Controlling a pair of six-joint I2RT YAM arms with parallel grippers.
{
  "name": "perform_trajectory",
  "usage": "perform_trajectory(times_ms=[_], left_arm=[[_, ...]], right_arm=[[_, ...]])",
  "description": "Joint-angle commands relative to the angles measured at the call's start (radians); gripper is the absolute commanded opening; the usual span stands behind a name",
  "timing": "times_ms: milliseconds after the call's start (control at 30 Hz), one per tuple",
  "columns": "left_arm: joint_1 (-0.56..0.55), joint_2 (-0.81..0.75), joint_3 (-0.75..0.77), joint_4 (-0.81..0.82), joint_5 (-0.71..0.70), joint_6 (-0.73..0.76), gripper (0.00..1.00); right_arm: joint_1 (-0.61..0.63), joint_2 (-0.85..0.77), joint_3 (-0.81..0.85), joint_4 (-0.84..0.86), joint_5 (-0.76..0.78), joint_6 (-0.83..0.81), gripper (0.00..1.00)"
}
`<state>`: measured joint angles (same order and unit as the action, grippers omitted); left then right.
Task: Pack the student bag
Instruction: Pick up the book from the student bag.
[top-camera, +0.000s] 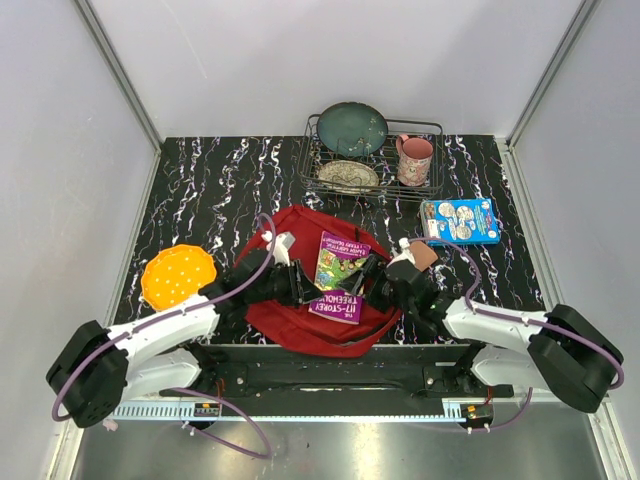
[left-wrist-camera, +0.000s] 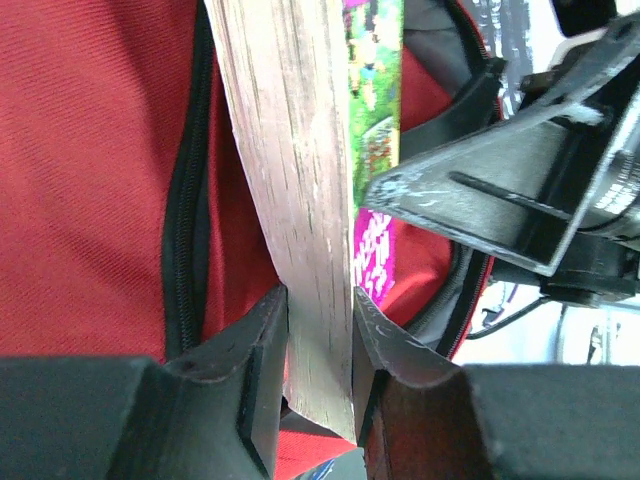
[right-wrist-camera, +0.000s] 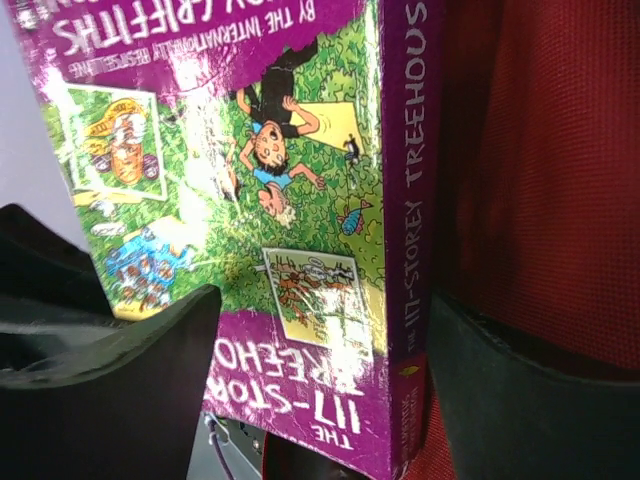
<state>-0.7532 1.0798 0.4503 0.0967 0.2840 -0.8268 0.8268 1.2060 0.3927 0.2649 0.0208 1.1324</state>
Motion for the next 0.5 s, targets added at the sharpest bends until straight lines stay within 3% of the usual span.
perform_trajectory(times_ms=[0, 100, 200, 333, 433, 467], left_arm=[[-0.021, -0.002, 0.082, -0.147, -0.057, 0.031, 0.00], [-0.021, 0.078, 0.126, -0.241, -0.075, 0.066, 0.03], [-0.023, 0.127, 0.131, -0.224, -0.051, 0.072, 0.09], [-0.021, 0.157, 0.146, -0.219, -0.045, 0.069, 0.17], [-0.023, 0.170, 0.157, -0.229, -0.045, 0.072, 0.18], [-0.023, 0.178, 0.159, -0.232, -0.043, 0.078, 0.21]], right_arm=[[0.015, -0.066, -0.011, 0.268, -0.017, 0.029, 0.80], [0.014, -0.054, 0.003, 0.379, -0.140, -0.023, 0.72], [0.014, -0.025, 0.057, 0.416, -0.234, -0.054, 0.67], [0.014, -0.017, 0.051, 0.485, -0.233, -0.042, 0.58], [0.015, -0.013, 0.061, 0.453, -0.222, -0.057, 0.57], [0.014, 0.012, 0.077, 0.395, -0.228, -0.060, 0.49]])
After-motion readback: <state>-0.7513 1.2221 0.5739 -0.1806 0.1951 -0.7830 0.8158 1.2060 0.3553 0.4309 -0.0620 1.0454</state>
